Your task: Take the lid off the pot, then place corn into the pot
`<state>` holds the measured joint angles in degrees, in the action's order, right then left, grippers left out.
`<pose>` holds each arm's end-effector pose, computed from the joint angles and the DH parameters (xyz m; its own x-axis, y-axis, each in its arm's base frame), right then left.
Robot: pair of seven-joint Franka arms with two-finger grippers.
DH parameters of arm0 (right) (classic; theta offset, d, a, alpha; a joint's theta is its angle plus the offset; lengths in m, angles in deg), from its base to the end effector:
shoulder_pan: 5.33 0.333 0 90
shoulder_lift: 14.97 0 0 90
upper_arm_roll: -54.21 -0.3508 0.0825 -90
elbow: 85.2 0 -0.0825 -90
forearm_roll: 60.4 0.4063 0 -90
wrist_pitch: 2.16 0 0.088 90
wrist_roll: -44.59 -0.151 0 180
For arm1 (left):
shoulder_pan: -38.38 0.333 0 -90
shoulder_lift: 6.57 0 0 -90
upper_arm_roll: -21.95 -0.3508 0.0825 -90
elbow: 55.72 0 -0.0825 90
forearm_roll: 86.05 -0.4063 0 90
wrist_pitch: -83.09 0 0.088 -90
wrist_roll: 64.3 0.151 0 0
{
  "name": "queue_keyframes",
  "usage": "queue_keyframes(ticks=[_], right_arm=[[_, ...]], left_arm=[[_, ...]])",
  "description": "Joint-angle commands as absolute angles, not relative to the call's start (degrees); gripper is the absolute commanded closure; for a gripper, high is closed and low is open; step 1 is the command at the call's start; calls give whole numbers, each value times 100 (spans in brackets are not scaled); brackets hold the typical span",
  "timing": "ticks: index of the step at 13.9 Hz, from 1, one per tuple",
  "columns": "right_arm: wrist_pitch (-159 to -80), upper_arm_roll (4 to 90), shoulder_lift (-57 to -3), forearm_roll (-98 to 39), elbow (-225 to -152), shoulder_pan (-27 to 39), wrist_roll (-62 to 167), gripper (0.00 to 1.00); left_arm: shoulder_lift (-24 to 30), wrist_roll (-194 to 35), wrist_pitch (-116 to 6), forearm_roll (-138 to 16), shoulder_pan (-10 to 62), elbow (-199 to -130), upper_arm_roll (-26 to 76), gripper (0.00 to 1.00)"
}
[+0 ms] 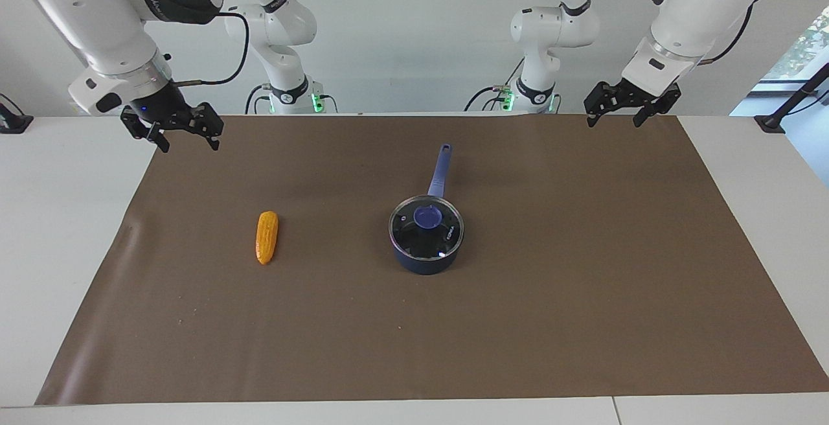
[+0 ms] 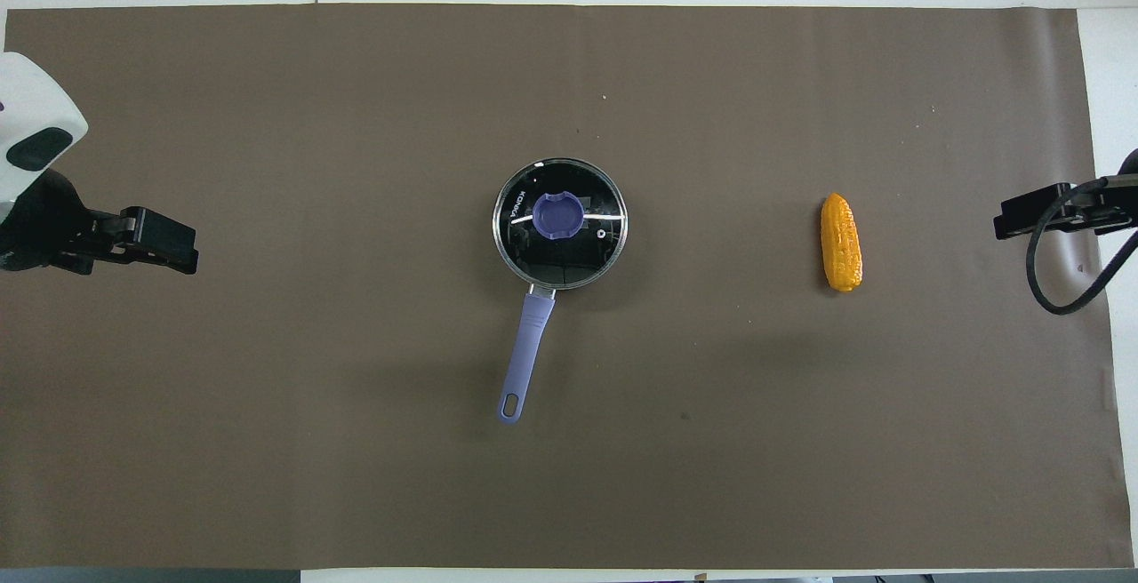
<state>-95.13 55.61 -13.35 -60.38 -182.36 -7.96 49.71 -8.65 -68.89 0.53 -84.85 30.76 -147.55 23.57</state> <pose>0.5647 -0.0399 0.5741 0.9988 0.0191 -0.0446 0.0189 -0.9998 -0.0050 0.5364 -0.0910 0.6100 0.9886 -0.0823 -0.1263 -0.0818 -0.9966 0.0098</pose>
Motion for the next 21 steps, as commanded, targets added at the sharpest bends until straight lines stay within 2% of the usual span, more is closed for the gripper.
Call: queue_keyframes(ticks=[1, 10, 14, 15, 17, 18, 20, 21], right_arm=[[-9559, 5535, -1286, -5935, -18249, -859, 5030, 0], [-9568, 5553, -1242, -5926, -18258, -850, 5030, 0], [-9330, 5544, -1154, -5917, -18406, -894, 5118, 0], [-9522, 5544, -1075, -5917, -18590, -850, 5083, 0], [-10686, 5544, -830, -5926, -19510, -832, 4820, 0], [-11093, 5535, -872, -5935, -19759, -815, 4811, 0], [-11421, 5518, -1353, -5926, -19831, -553, 4688, 0], [-11640, 5518, -1582, -5926, -19823, -438, 4548, 0]], left_arm=[[-859, -6940, 12, -8429, 3144, -14730, 2389, 0], [-859, -6949, -119, -8412, 3100, -14747, 2389, 0], [-772, -7019, -436, -8246, 2969, -14739, 2415, 0], [-736, -7141, -541, -8131, 2898, -14730, 2406, 0], [-465, -7684, -874, -8095, 2548, -14677, 2415, 0], [-376, -7853, -998, -8043, 2424, -14668, 2415, 0], [96, -8168, -1051, -7990, 1925, -14503, 2415, 0], [534, -8466, -1060, -7998, 1713, -14084, 2415, 0]])
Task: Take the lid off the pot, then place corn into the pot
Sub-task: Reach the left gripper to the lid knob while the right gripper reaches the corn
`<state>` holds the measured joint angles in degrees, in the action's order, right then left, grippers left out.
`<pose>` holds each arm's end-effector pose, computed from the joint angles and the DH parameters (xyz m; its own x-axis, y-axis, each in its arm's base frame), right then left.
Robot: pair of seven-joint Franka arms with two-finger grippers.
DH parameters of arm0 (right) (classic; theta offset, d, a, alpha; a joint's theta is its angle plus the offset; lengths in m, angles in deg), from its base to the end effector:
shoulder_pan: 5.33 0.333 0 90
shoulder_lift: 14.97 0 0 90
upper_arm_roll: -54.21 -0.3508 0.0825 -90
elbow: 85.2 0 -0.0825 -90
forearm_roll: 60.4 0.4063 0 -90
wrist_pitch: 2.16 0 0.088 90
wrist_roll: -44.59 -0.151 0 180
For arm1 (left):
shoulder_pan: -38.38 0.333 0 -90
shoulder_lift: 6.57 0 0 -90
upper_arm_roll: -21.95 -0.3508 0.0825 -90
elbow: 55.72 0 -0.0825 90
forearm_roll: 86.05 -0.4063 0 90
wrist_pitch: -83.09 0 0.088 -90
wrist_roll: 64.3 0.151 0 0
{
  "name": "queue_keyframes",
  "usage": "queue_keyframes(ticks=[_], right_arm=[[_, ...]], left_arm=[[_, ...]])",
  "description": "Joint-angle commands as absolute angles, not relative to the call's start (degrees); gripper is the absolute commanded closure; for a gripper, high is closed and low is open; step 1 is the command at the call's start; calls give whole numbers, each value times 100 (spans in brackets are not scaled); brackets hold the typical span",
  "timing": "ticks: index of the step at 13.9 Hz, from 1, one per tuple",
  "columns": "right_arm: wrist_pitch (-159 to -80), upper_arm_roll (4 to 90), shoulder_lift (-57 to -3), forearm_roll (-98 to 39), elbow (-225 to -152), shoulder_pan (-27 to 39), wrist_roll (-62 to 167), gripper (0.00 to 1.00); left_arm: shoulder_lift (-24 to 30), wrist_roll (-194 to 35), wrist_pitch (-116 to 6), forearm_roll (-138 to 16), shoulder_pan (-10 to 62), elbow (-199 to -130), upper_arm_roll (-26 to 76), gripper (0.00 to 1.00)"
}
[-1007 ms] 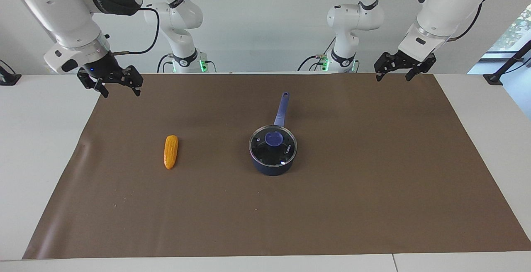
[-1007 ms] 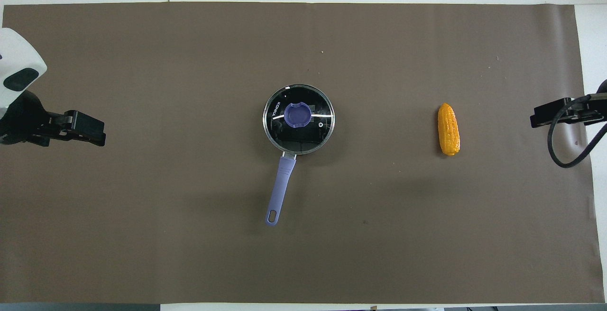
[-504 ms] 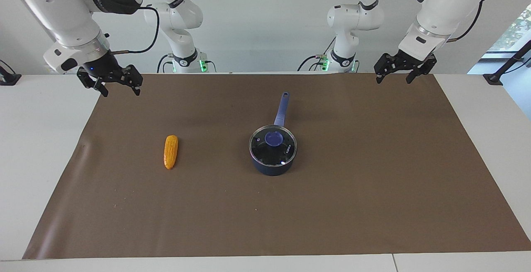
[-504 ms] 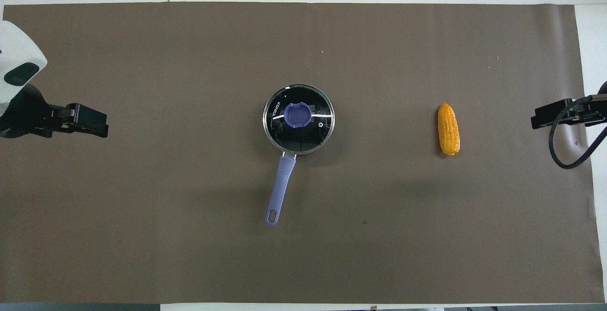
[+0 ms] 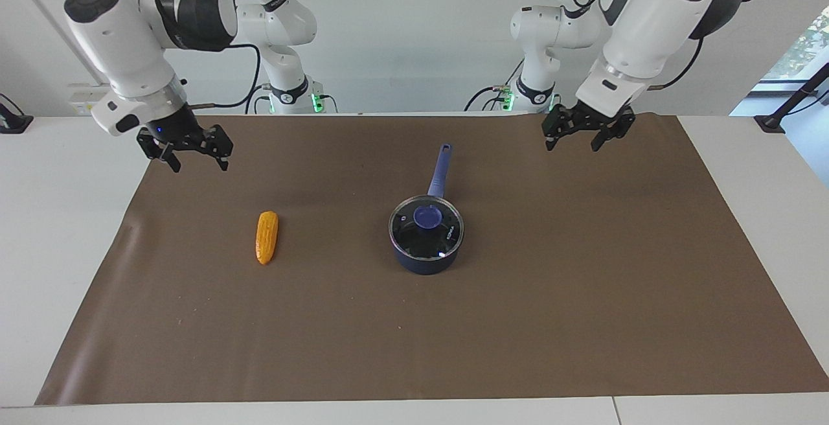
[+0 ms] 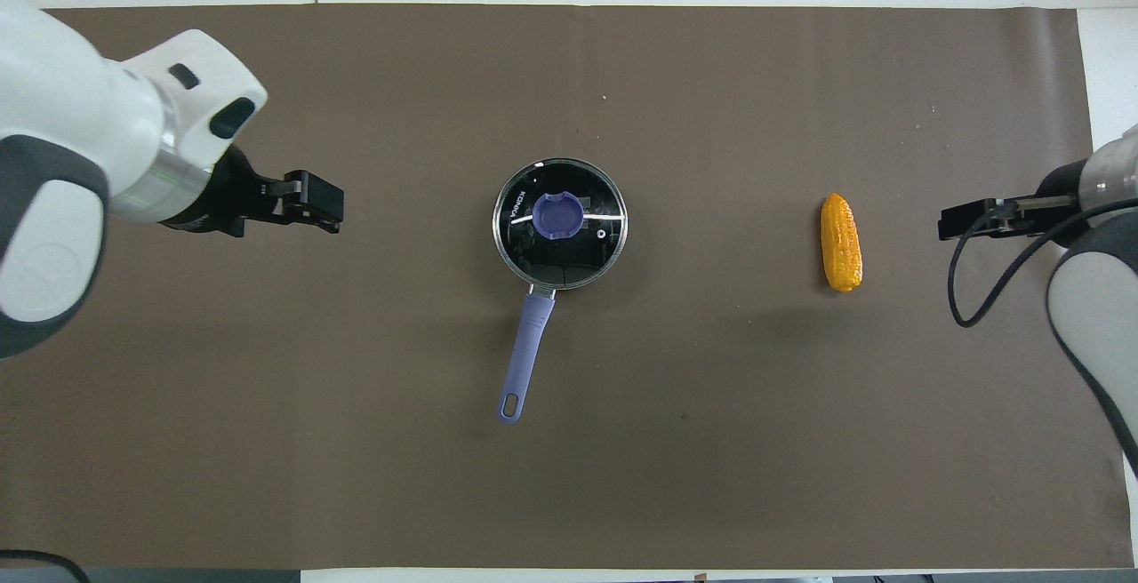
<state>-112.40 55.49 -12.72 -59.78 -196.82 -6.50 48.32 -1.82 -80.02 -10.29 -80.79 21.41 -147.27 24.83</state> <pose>0.5691 -0.0233 0.4802 0.9997 0.0186 0.0158 0.0188 -0.9998 -0.0101 0.5643 -0.2168 0.5586 0.9949 -0.0670 -0.0750 -0.0611 -0.9951 0.0779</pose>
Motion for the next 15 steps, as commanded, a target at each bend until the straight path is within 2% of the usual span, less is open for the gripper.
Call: queue_keyframes(ticks=[1, 3, 7, 9, 13, 14, 15], right_arm=[[-11799, 5518, -1750, -5926, -19831, -271, 4381, 0], [-12054, 5509, -2032, -5926, -19823, -182, 4222, 0], [-12826, 5509, -2094, -5926, -20419, -199, 4265, 0], [-13039, 5517, -2225, -5926, -20499, -252, 4248, 0], [-13364, 5509, -2726, -5926, -20499, -208, 4239, 0], [-13356, 5509, -2788, -5926, -20499, -217, 4265, 2], [-13347, 5509, -2806, -5926, -20499, -226, 4265, 11]], left_arm=[[974, -8687, -1052, -7990, 1537, -13592, 2415, 0], [1547, -8821, -1104, -7964, 1203, -13027, 2415, 0], [2049, -8979, -1824, -7954, 632, -12972, 2380, 0], [2392, -9067, -1799, -7972, 498, -12605, 2388, 0], [2586, -9094, -1860, -8103, 243, -12576, 2371, 0], [2586, -9094, -1878, -8200, 191, -12594, 2380, 0], [2595, -9094, -1947, -8227, 173, -12629, 2380, 0]])
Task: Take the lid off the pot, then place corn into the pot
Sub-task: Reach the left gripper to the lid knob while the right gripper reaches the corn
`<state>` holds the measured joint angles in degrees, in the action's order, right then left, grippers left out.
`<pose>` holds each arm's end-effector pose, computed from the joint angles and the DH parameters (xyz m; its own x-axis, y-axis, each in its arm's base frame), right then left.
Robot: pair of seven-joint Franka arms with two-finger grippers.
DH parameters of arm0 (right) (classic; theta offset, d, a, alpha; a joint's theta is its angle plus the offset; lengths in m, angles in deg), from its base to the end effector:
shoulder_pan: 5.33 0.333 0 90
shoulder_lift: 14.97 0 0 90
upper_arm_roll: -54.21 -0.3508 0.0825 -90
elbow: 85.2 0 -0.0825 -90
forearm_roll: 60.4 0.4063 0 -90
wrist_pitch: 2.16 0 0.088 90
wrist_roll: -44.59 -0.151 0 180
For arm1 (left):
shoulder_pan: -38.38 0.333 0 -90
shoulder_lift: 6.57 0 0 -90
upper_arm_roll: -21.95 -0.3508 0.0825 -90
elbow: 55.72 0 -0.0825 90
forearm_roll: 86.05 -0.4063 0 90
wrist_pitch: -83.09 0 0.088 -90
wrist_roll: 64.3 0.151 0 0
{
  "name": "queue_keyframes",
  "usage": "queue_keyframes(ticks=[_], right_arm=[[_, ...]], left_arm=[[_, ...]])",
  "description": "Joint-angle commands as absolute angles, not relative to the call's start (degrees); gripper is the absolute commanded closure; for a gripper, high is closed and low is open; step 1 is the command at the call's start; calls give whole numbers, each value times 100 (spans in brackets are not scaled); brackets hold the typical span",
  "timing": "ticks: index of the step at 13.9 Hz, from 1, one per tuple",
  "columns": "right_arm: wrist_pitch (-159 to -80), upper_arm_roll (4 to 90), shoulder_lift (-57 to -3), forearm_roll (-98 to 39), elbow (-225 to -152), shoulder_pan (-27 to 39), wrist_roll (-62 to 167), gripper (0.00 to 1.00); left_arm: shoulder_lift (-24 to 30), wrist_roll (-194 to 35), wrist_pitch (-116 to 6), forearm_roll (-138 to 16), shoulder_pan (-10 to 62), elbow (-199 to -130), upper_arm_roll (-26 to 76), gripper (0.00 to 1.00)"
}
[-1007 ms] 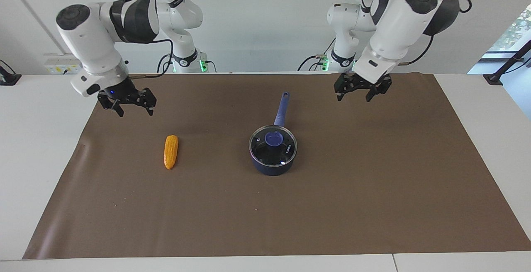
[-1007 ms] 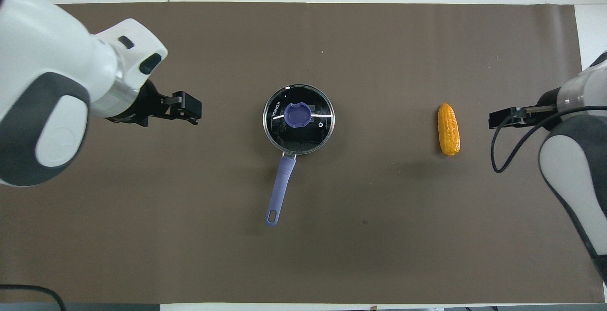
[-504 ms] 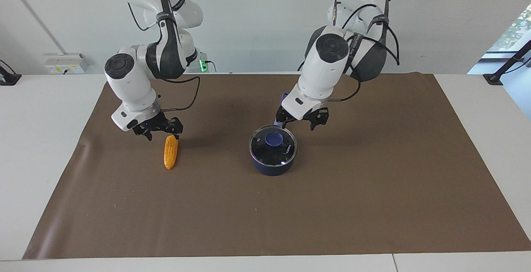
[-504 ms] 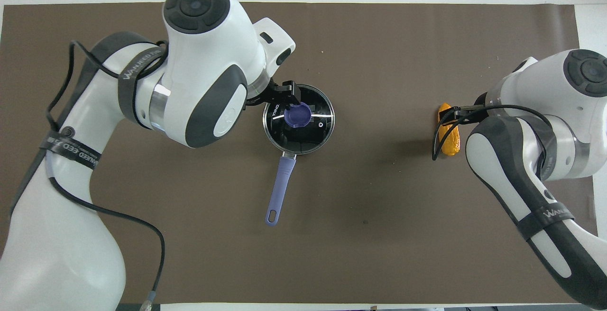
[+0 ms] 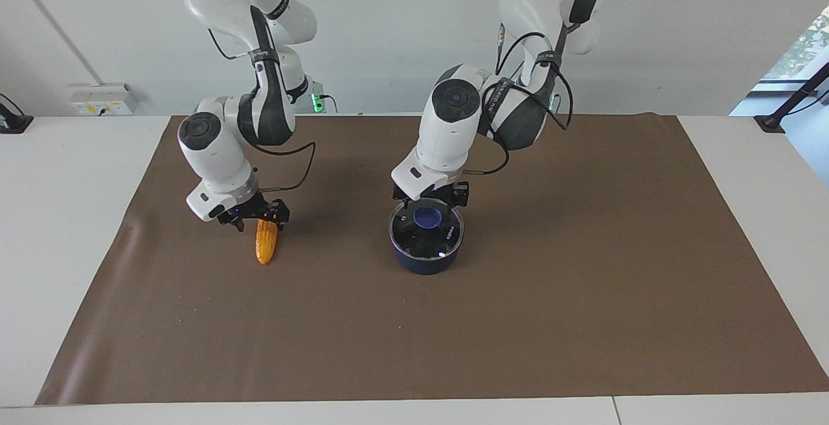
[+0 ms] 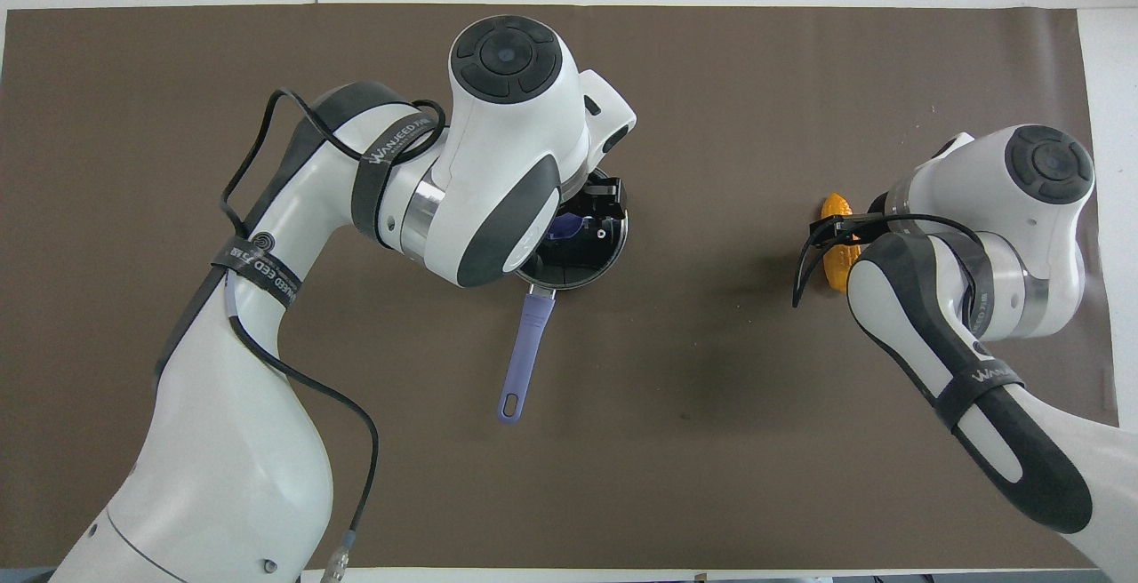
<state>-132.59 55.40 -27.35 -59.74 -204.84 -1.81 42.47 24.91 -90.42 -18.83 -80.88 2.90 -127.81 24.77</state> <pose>0.5961 0.0250 0.2939 0.9996 -0.0035 -0.0278 -0.0035 -1.0000 -0.0031 0.5874 -0.4689 0.4217 0.9793 -0.1875 -0.0763 -0.1807 -0.9795 0.0886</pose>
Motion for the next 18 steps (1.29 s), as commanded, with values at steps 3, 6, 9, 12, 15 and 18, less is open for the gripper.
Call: queue_keyframes(ticks=[3, 6, 9, 12, 15, 18], right_arm=[[-13312, 5509, -2815, -5917, -20508, -199, 4248, 44], [-13286, 5509, -2815, -5917, -20508, -182, 4265, 82], [-13129, 5509, -2806, -5926, -20491, -60, 4257, 100], [-11980, 5500, -2920, -5926, -19537, -85, 4248, 100], [-11151, 5465, -3131, -5917, -18611, 230, 4187, 100], [-11185, 5456, -3166, -5926, -18619, 275, 4081, 100]], left_arm=[[2717, -9102, -2027, -8341, 182, -12682, 2362, 0], [2788, -9094, -2062, -8455, 155, -12682, 2353, 0], [2797, -9094, -2115, -8464, 155, -12708, 2353, 0], [2797, -9094, -2054, -8456, 155, -12699, 2353, 0], [2797, -9094, -2106, -8499, 147, -12708, 2353, 0], [2797, -9094, -2071, -8499, 147, -12699, 2353, 7]])
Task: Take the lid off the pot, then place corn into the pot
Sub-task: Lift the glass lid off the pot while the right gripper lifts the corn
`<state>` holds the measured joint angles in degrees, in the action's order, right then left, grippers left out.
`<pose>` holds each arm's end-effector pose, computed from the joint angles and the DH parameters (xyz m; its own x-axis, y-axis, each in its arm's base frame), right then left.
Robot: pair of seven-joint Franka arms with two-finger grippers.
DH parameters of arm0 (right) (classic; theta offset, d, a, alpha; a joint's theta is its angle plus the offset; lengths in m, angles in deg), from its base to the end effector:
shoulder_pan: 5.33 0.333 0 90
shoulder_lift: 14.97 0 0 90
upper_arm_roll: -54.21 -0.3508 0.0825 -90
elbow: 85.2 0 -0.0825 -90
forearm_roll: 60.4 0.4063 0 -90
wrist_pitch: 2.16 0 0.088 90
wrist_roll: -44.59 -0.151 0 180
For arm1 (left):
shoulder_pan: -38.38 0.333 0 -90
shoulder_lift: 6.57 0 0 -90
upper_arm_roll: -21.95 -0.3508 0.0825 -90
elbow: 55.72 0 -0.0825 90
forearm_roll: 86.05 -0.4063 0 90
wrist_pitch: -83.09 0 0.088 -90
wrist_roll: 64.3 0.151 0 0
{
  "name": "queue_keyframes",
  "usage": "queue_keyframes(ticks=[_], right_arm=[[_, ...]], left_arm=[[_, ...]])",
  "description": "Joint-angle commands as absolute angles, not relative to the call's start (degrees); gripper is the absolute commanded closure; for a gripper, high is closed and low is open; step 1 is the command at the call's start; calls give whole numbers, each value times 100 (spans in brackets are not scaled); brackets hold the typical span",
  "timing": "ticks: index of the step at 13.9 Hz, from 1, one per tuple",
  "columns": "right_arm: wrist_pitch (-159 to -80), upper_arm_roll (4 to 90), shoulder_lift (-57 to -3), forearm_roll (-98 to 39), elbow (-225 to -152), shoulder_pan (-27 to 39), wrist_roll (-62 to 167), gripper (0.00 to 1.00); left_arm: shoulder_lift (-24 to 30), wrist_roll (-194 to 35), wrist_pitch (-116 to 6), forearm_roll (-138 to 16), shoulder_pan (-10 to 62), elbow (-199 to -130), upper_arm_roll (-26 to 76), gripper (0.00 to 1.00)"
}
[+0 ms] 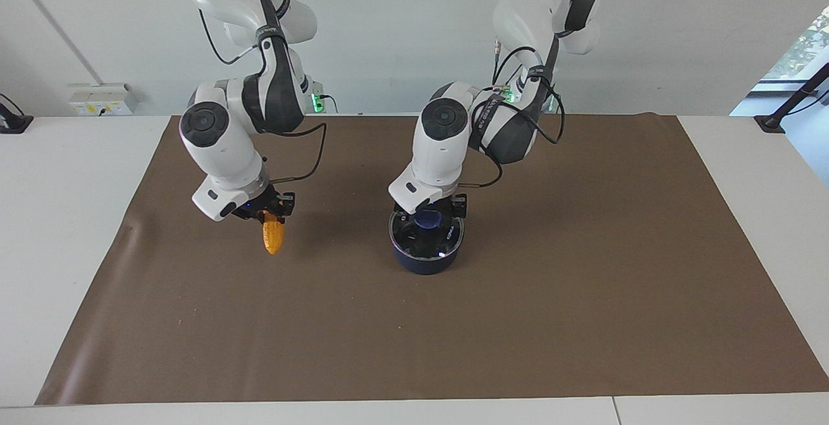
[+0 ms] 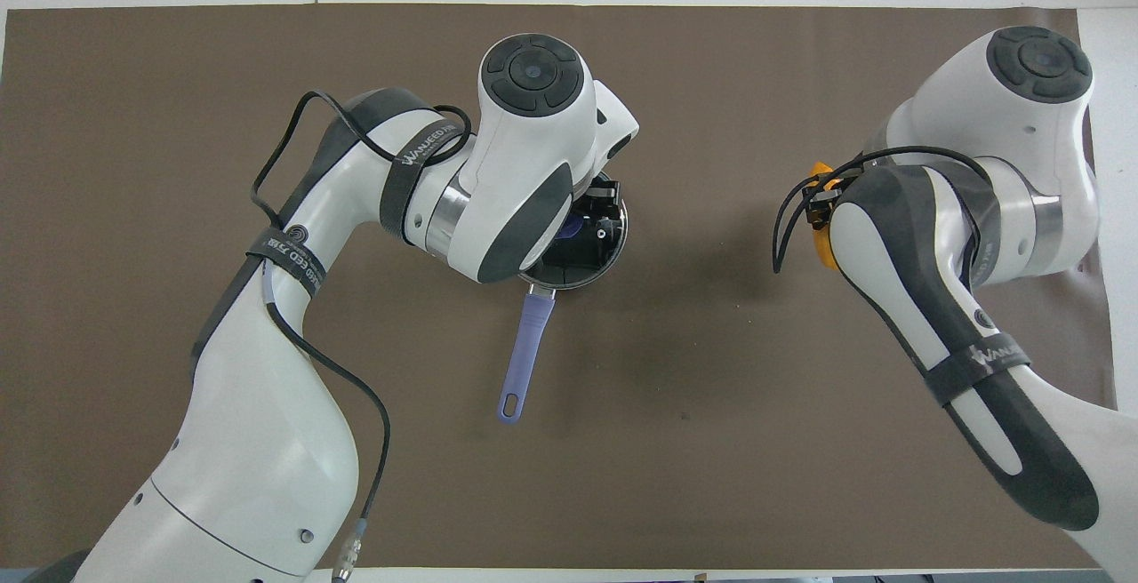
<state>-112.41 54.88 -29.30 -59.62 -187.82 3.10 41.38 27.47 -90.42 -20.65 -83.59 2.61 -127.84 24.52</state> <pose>0.6300 0.0878 0.3816 0.9904 0.0737 -0.1170 0.0739 -0.9973 -0.0027 0.5969 -0.4697 0.3897 0.9786 -0.1947 -0.0671 -0.1923 -0.9805 0.0409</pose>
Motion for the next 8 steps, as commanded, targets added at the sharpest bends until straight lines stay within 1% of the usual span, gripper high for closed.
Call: queue_keyframes(ticks=[1, 3, 4, 7, 8], right_arm=[[-11176, 5456, -3158, -5926, -18619, 275, 4081, 100], [-11115, 5439, -3158, -5943, -18549, 302, 4029, 100], [-10984, 5421, -3158, -5926, -18418, 328, 4011, 100], [-10790, 5430, -3272, -5926, -18074, 521, 3950, 100], [-10790, 5421, -3289, -5926, -18021, 547, 3723, 100]], left_arm=[[2797, -9094, -2054, -8491, 147, -12699, 2353, 13], [2797, -9094, -2088, -8482, 147, -12708, 2353, 28], [2797, -9094, -2080, -8473, 155, -12708, 2353, 34], [2797, -9102, -2045, -8456, 155, -12708, 2362, 59], [2797, -9094, -2045, -8447, 155, -12700, 2362, 71]])
